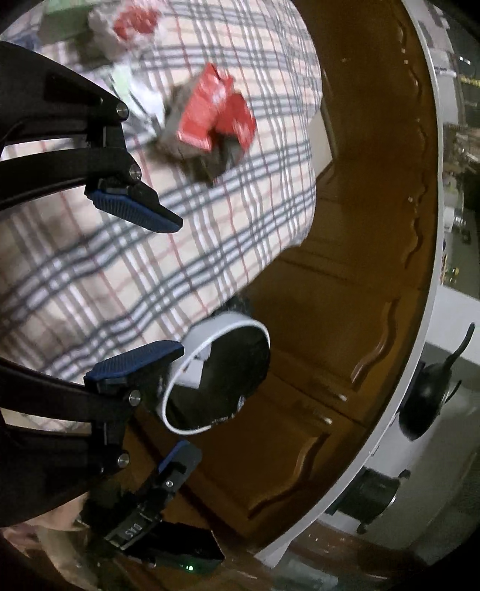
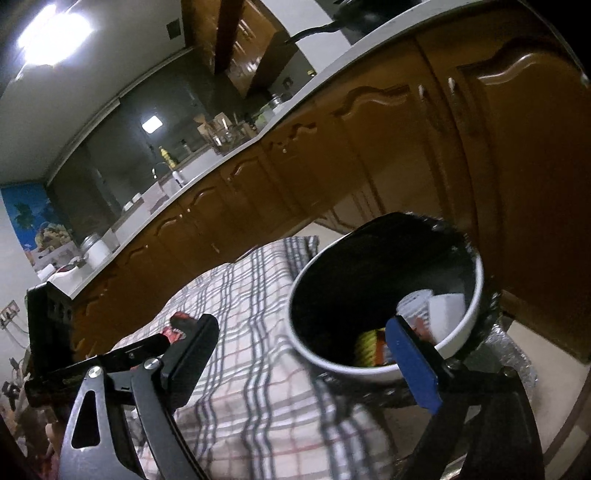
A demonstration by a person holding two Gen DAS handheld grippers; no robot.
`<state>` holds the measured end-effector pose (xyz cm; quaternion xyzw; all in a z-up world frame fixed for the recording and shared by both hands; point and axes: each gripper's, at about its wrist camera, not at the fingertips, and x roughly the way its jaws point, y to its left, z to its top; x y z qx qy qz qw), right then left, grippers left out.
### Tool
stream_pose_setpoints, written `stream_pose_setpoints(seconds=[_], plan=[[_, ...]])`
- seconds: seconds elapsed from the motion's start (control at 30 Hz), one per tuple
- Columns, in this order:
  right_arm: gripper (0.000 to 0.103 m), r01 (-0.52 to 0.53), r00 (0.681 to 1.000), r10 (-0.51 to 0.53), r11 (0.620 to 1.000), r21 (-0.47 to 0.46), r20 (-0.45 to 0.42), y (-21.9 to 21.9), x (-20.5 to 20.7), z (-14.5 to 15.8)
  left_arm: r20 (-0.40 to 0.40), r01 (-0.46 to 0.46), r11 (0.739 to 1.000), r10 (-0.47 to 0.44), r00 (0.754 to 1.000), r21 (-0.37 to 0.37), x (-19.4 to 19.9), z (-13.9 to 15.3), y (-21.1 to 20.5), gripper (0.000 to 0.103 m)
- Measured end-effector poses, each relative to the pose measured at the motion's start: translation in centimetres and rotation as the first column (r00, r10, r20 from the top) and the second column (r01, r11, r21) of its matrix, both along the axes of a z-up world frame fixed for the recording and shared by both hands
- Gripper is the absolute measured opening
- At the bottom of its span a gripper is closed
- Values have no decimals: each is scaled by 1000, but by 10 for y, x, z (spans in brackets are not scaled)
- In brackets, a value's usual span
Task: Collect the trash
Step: 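Grasp crumpled white paper with the left tool while the right grasps a red wrapper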
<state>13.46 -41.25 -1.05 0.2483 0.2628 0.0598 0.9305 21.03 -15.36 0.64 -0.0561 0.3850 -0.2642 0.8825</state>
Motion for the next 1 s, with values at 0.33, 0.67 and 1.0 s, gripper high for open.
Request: stream_pose_setpoints(seconds=[0.33,0.67,1.0], plan=[[93,-91,996,91,996,-4,-2,46,3,0,22,-121,993,121,992,-10,-19,4,64,61],[93,-170,986,170,985,-21,-4,87,10,1,19,-190,982,190,982,-13,-29,2,102,61],[93,-243,970,243,969,-49,-12,120,28,5,33,-240,971,240,970,1,-28,5,134,61]])
